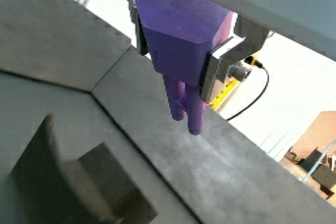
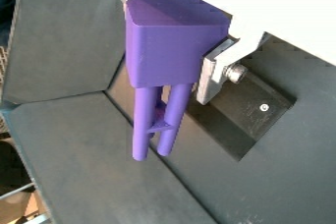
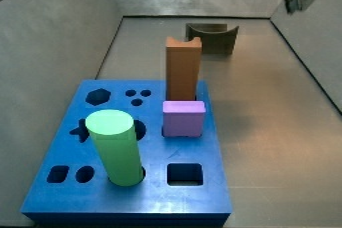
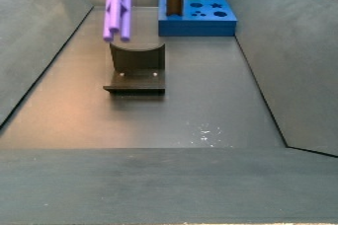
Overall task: Pick up the 3 prong object. Move up. Place the 3 prong object on the fixture. Regrasp the 3 prong object. Move to above the board. Insert the 3 prong object.
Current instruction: Move to above the board.
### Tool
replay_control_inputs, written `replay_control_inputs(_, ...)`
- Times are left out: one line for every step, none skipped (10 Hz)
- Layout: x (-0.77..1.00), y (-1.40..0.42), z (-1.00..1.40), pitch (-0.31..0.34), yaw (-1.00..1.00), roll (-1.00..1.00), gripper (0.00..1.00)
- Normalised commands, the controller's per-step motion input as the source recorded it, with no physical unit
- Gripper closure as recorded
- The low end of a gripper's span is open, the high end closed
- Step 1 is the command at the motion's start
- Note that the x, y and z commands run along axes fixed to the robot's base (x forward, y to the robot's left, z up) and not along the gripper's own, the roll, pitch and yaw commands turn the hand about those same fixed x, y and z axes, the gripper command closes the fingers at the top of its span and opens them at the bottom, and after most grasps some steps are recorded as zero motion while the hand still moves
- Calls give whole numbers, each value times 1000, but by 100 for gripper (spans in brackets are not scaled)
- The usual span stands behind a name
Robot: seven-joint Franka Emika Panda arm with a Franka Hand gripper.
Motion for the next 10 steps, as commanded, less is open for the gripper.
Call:
replay_control_inputs(-62,77,1000,57,-68,-97,100)
replay_control_inputs(-67,73,1000,62,-53,-96,100)
replay_control_inputs(-73,66,1000,60,-27,-88,100)
replay_control_inputs(-78,61,1000,57,-12,-85,100)
replay_control_inputs(-81,52,1000,50,3,-79,100)
replay_control_inputs(-82,50,1000,47,7,-74,100)
replay_control_inputs(-75,37,891,44,14,-67,100)
replay_control_inputs(-60,23,734,43,17,-64,100)
replay_control_inputs(-46,15,578,45,18,-62,100)
replay_control_inputs(-28,7,371,54,17,-63,100)
